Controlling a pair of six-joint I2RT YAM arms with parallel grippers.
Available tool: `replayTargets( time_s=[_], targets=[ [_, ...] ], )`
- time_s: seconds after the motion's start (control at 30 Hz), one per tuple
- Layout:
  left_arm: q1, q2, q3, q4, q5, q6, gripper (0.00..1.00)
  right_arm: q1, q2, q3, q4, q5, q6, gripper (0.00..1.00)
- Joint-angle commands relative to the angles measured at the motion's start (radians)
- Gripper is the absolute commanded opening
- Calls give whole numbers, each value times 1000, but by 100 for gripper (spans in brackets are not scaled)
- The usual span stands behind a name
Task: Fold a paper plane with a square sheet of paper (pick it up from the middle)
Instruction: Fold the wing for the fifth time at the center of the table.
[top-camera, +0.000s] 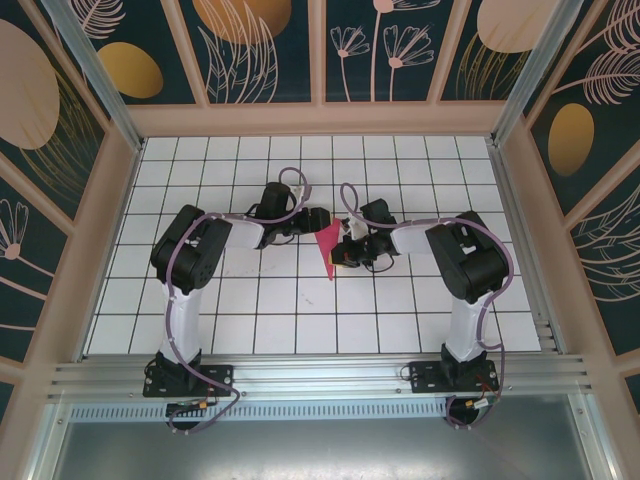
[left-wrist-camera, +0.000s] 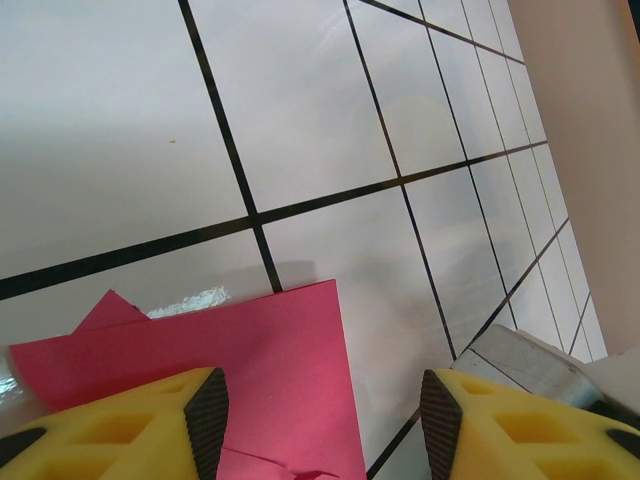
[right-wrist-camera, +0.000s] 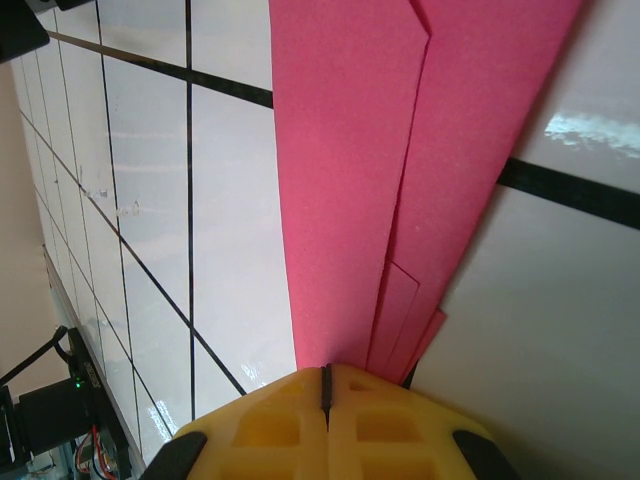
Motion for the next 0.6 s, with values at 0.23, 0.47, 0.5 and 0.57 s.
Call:
replayTargets(
  time_s=[0.23, 0.47, 0.5, 0.57],
  targets=[
    [37, 55, 60, -45, -17, 29, 57, -24, 73, -43, -170, 149, -46, 0],
    [51, 75, 81, -54, -11, 23, 57, -25, 73, -41, -167, 146, -46, 0],
    [52, 79, 86, -57, -9, 25, 57, -25, 72, -41, -167, 144, -46, 0],
    [58, 83, 99, -64, -4, 28, 57, -25, 73, -43, -164, 142, -46, 0]
  ],
)
